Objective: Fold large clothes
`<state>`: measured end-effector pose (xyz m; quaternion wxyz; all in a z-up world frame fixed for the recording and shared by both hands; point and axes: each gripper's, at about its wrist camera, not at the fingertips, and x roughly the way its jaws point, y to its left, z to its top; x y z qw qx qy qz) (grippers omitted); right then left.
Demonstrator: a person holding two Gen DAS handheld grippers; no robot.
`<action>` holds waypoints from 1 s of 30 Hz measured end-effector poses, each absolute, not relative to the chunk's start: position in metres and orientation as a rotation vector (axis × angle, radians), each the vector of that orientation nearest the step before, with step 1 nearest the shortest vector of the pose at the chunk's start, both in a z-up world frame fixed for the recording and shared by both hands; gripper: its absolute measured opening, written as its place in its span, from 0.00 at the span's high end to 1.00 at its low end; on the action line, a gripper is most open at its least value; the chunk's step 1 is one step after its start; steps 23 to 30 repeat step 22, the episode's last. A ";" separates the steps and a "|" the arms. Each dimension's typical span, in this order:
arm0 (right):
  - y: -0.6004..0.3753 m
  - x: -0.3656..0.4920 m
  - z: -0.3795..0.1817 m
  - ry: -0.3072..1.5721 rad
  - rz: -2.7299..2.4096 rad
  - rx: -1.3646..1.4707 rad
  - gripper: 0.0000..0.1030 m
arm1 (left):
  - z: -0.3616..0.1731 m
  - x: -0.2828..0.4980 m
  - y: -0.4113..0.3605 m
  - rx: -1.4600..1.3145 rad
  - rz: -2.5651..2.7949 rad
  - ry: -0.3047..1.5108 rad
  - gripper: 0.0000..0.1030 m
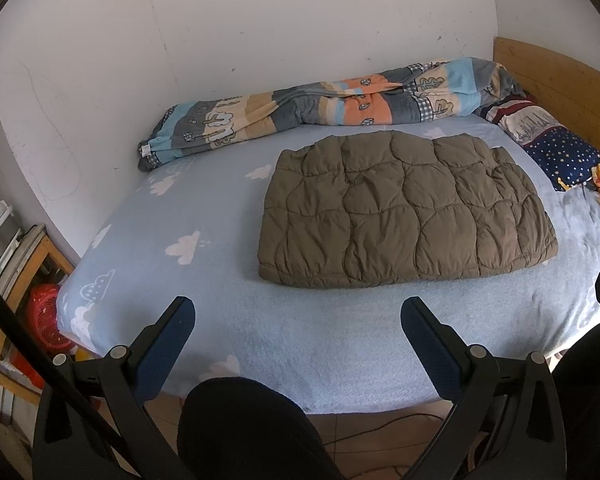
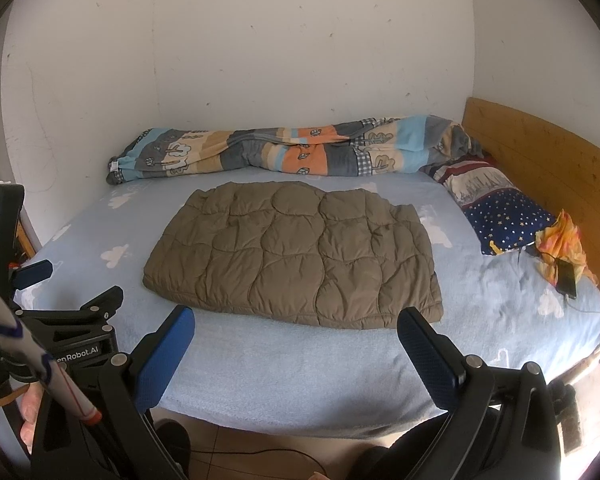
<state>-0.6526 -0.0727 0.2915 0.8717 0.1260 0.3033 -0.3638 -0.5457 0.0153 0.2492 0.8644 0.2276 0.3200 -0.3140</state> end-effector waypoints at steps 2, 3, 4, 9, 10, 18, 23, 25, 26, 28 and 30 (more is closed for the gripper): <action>-0.073 -0.652 0.290 0.634 -0.762 0.264 0.00 | 0.249 -0.545 0.016 0.476 -0.658 0.670 0.01; -0.073 -0.653 0.290 0.634 -0.761 0.264 0.00 | 0.249 -0.545 0.015 0.475 -0.660 0.671 0.01; -0.073 -0.653 0.290 0.634 -0.762 0.264 0.00 | 0.248 -0.545 0.016 0.474 -0.659 0.672 0.01; -0.074 -0.653 0.290 0.635 -0.760 0.265 0.00 | 0.248 -0.545 0.017 0.477 -0.658 0.669 0.01; -0.074 -0.653 0.290 0.635 -0.760 0.265 0.00 | 0.247 -0.545 0.017 0.478 -0.658 0.670 0.01; -0.072 -0.653 0.280 0.647 -0.767 0.276 0.00 | 0.240 -0.539 0.016 0.481 -0.662 0.694 0.01; -0.082 -0.648 0.274 0.663 -0.770 0.289 0.00 | 0.238 -0.524 0.011 0.438 -0.721 0.744 0.01; -0.082 -0.648 0.274 0.663 -0.770 0.289 0.00 | 0.238 -0.524 0.011 0.438 -0.721 0.744 0.01; -0.082 -0.648 0.274 0.663 -0.770 0.289 0.00 | 0.238 -0.524 0.011 0.438 -0.721 0.744 0.01; -0.082 -0.648 0.274 0.663 -0.770 0.289 0.00 | 0.238 -0.524 0.011 0.438 -0.721 0.744 0.01; -0.082 -0.648 0.274 0.663 -0.770 0.289 0.00 | 0.238 -0.524 0.011 0.438 -0.721 0.744 0.01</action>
